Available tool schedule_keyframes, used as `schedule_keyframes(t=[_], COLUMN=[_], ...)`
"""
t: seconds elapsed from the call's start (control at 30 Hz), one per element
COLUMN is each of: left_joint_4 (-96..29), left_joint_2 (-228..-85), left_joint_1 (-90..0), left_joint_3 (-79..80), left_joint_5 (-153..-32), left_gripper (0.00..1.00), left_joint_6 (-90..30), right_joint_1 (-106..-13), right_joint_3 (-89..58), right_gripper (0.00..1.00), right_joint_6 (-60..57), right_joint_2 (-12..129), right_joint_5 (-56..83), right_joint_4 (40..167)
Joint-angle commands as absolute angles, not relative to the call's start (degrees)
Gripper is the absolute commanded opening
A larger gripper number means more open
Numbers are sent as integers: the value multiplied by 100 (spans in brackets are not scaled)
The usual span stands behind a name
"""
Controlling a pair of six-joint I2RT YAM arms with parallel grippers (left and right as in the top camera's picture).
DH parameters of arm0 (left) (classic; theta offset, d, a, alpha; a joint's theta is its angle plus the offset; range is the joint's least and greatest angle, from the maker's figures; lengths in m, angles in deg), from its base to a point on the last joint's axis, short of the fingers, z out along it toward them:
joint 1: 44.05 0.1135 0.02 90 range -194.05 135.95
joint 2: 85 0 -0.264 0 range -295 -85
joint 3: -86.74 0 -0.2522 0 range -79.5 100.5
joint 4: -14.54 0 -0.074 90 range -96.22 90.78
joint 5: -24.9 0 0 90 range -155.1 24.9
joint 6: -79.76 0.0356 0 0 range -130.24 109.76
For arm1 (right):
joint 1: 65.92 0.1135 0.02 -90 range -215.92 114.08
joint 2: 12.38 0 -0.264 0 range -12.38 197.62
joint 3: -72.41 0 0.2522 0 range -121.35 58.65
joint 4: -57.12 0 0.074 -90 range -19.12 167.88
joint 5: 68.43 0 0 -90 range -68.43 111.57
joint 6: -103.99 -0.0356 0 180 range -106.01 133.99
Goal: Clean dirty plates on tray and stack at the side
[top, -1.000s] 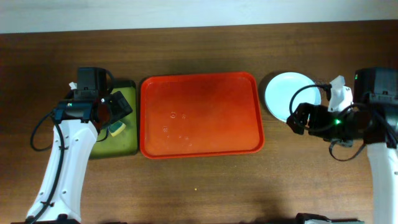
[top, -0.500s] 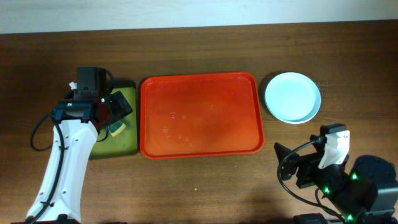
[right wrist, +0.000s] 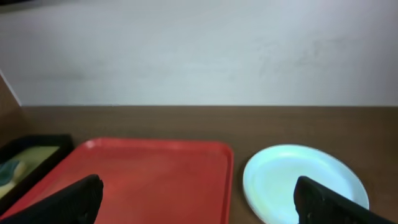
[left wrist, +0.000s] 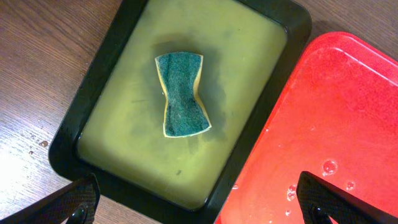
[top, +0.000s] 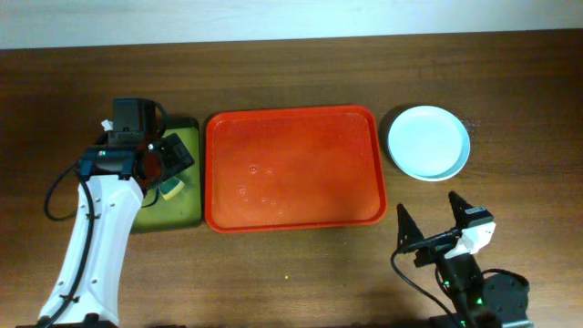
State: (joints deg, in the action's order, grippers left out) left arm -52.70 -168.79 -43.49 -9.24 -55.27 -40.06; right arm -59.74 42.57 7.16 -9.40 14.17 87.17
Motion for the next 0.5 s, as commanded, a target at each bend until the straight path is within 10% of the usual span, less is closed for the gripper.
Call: schedule_keyframes(t=[0.0,0.47], left_joint_4=[-5274,-5274], left_joint_2=[-16855,-16855], left_joint_1=[-4352,-4352], left_joint_3=[-884,-884], left_joint_5=[-5527,-5527], left_gripper=[99,99], left_joint_6=[-3995,-3995], right_joint_1=[-5924,-6575], right_joint_3=[4703,5833], right_gripper=[99,99], right_joint_6=[753,729], right_joint_2=[-1191,-1220], right_joint_5=[1618,1793], right_joint_4=[8330,7126])
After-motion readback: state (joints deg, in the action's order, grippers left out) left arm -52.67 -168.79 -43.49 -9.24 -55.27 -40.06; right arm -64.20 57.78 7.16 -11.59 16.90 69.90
